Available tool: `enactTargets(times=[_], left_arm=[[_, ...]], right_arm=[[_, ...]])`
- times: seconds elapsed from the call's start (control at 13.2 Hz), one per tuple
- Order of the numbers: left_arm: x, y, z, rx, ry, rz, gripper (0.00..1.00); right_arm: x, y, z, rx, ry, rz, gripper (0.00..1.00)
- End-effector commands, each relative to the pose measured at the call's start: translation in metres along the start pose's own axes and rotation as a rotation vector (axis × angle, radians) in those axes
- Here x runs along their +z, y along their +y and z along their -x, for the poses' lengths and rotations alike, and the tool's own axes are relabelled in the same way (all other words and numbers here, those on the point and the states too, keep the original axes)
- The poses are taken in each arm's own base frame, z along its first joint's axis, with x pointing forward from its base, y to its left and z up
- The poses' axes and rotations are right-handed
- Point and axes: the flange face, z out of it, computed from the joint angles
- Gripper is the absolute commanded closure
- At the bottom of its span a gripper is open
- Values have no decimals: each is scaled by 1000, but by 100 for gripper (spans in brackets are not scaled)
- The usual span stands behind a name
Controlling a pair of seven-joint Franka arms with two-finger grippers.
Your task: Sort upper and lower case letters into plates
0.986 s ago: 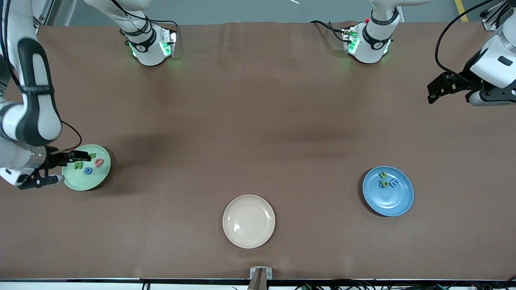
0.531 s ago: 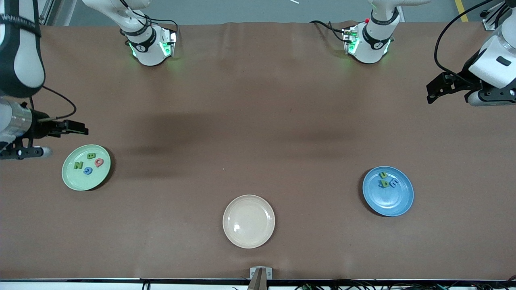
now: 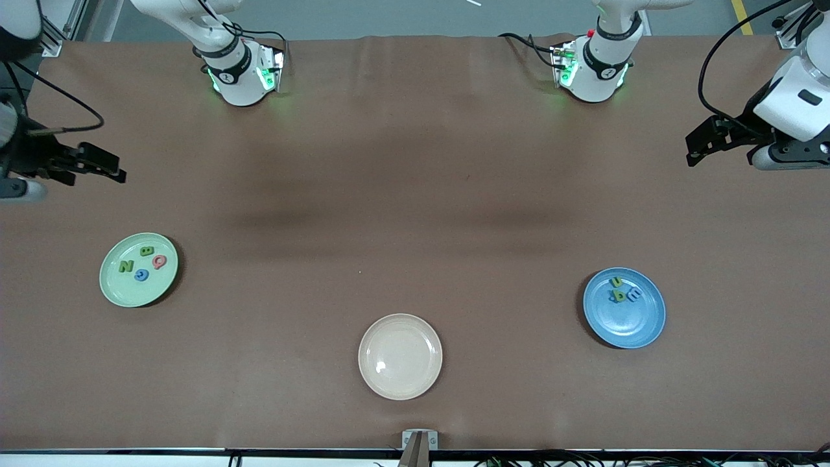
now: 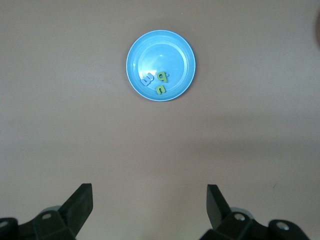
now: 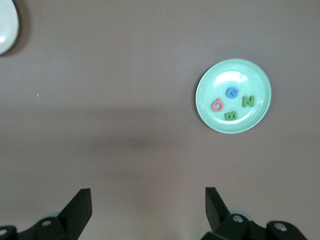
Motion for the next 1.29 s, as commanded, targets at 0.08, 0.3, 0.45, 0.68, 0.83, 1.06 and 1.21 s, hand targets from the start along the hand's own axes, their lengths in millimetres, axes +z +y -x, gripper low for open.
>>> enactTargets(times=[0.08,0.3,0.45,0.68,0.83,1.06,1.21], left_arm=[[-1,0,-2,10,14,7,0],[1,0,-2,10,14,9,0],[2,1,-2,11,8,10,0],[0,0,1,11,5,12,0],[-1,0,2,11,3,13,0],[0,2,1,14,1,17,0],[1,2,1,14,1,19,0]], right_arm=[[-54,4,4,11,63,32,0],[-65,11,4,19,88,72,0],[-64,12,3,17,84,104,0],[-60,9,-1,11,81,105,0],[-59,5,-3,4,84,101,0],[-58,1,-4,0,85,92,0],[-59,0,-4,0,91,93,0]])
